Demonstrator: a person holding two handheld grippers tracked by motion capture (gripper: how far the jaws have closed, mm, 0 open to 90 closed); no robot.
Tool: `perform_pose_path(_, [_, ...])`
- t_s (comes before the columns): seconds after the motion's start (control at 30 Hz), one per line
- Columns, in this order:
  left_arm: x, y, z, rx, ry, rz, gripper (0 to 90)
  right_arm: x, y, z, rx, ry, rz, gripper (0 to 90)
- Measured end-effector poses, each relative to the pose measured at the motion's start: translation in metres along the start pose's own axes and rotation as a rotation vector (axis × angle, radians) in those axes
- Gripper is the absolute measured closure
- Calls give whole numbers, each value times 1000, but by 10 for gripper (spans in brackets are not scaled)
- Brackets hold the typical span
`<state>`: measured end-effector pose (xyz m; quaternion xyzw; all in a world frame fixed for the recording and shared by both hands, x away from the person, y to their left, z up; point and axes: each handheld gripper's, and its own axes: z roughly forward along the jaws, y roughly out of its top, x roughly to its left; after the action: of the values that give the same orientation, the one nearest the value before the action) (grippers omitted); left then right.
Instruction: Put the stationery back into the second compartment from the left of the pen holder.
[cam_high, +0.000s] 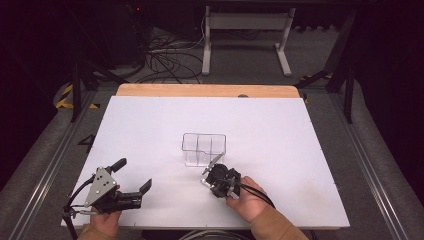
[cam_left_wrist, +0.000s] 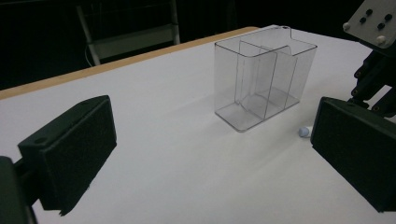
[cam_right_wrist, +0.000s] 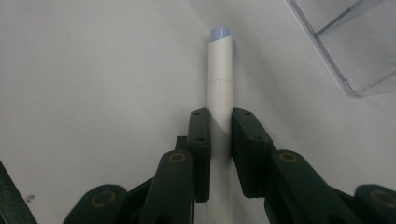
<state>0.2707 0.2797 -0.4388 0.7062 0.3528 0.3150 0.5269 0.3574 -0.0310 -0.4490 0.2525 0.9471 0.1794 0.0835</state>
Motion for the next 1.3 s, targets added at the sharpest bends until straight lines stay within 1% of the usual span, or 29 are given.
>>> perform_pose_path(0.33, [0, 0, 0, -1, 3, 0, 11, 1, 0, -1, -1, -5, -8, 786])
perform_pose_path(0.43, [0, 0, 0, -2, 2, 0, 11, 1, -1, -2, -2, -13, -11, 786])
perform_pose_path(0.53, [0, 0, -1, -1, 3, -1, 11, 0, -1, -6, -25, -15, -3, 786])
perform_pose_path(0.63, [0, 0, 0, -2, 1, -1, 11, -1, -2, -12, -52, -16, -5, 786])
perform_pose_path(0.8, [0, 0, 0, -2, 1, 0, 11, -1, -4, -19, -80, -19, -14, 786])
perform_pose_path(0.93, [0, 0, 0, -1, 1, -2, 11, -2, -4, -22, -89, -19, -9, 785])
perform_pose_path(1.13, [0, 0, 0, -2, 2, -4, 11, -2, -5, -26, -109, -22, -20, 786])
perform_pose_path(1.3, [0, 0, 0, -3, 2, -4, 11, -1, -6, -34, -150, -23, -31, 786])
